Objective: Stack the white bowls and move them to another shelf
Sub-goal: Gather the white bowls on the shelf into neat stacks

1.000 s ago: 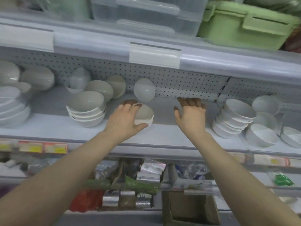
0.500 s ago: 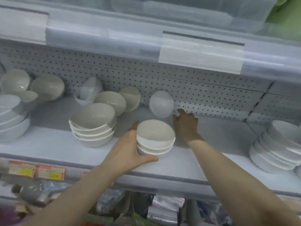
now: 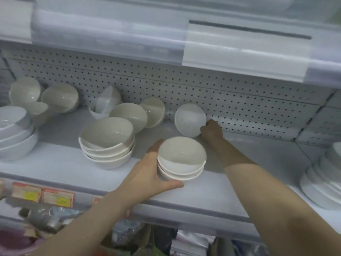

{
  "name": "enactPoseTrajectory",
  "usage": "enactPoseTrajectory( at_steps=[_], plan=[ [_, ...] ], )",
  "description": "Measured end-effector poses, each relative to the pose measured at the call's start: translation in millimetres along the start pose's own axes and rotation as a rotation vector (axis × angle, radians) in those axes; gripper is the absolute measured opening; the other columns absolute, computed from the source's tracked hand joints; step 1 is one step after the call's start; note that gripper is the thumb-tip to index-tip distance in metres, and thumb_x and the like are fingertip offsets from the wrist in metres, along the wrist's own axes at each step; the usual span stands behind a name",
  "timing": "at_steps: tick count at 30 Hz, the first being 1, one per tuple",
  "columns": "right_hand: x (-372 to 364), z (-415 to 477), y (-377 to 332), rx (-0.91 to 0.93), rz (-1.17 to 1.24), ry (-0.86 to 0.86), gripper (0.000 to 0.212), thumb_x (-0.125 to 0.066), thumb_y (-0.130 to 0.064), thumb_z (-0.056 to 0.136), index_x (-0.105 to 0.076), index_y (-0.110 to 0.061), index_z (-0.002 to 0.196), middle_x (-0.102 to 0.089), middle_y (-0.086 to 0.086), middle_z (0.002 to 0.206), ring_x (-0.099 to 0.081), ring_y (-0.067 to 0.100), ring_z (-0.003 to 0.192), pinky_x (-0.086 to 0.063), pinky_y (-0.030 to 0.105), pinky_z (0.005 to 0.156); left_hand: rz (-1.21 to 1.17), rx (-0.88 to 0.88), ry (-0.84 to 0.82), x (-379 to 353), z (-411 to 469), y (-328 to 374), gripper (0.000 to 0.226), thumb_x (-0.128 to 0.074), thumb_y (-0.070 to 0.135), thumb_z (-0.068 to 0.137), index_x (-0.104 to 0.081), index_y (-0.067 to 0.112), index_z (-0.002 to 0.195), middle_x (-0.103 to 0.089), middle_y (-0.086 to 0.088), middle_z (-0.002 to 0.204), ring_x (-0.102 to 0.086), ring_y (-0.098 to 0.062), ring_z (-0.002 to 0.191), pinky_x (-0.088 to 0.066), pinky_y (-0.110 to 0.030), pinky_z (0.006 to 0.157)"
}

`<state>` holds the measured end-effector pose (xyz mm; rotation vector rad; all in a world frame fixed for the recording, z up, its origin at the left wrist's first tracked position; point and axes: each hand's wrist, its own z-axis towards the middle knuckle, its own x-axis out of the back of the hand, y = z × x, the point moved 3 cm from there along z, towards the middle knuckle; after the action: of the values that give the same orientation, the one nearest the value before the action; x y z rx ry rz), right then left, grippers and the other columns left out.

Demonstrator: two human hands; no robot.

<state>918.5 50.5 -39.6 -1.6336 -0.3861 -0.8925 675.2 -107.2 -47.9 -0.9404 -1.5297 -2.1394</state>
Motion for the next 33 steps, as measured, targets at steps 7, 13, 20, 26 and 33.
enactPoseTrajectory(
  at_steps=[7, 13, 20, 26, 33],
  plan=[
    [36.3, -43.6, 22.8, -0.179, 0.149, 0.024, 0.027, -0.051, -0.004, 0.077, -0.067, 0.002, 0.098, -0.070, 0.010, 0.073, -0.063, 0.027, 0.075, -0.049, 0.028, 0.057, -0.222, 0.118, -0.031, -6.0, -4.4, 3.1, 0.119, -0.083, 0.065, 0.048, -0.017, 0.042, 0.145, -0.045, 0.023, 0.136, -0.047, -0.001, 0.126, -0.042, -0.024, 0.104],
    [81.4, -92.5, 25.5, -0.164, 0.387, 0.094, 0.018, -0.050, -0.001, 0.082, -0.067, -0.007, 0.085, -0.072, 0.011, 0.071, -0.069, 0.018, 0.061, -0.056, 0.029, 0.065, -0.337, 0.159, 0.036, -6.3, -8.3, 17.7, 0.088, -0.088, 0.049, 0.061, -0.033, 0.046, 0.129, -0.053, 0.024, 0.126, -0.052, 0.008, 0.113, -0.042, -0.013, 0.097],
    [102.1, -143.4, -17.7, 0.000, 0.381, 0.035, 0.024, -0.053, -0.005, 0.082, -0.066, -0.018, 0.066, -0.066, 0.000, 0.049, -0.069, 0.026, 0.063, -0.053, 0.032, 0.073, -0.389, 0.223, 0.098, -11.9, -16.3, 20.5, 0.102, -0.084, 0.061, 0.056, -0.028, 0.041, 0.139, -0.055, 0.016, 0.132, -0.054, -0.007, 0.120, -0.047, -0.032, 0.101],
    [78.6, -181.6, -38.0, 0.051, 0.092, -0.112, 0.024, -0.048, -0.007, 0.083, -0.071, -0.011, 0.086, -0.072, 0.006, 0.068, -0.068, 0.017, 0.065, -0.052, 0.025, 0.071, -0.394, 0.247, 0.105, -10.5, -17.2, 21.8, 0.096, -0.089, 0.053, 0.056, -0.032, 0.041, 0.133, -0.057, 0.015, 0.129, -0.056, -0.006, 0.117, -0.046, -0.025, 0.095],
    [68.3, -179.7, -36.0, 0.077, -0.058, -0.125, 0.025, -0.051, -0.020, 0.088, -0.064, -0.019, 0.109, -0.074, 0.005, 0.088, -0.068, 0.025, 0.092, -0.052, 0.029, 0.080, -0.366, 0.265, 0.113, -12.7, -15.8, 20.5, 0.104, -0.084, 0.063, 0.050, -0.035, 0.032, 0.138, -0.057, 0.013, 0.130, -0.055, -0.009, 0.117, -0.046, -0.029, 0.099]
  ],
)
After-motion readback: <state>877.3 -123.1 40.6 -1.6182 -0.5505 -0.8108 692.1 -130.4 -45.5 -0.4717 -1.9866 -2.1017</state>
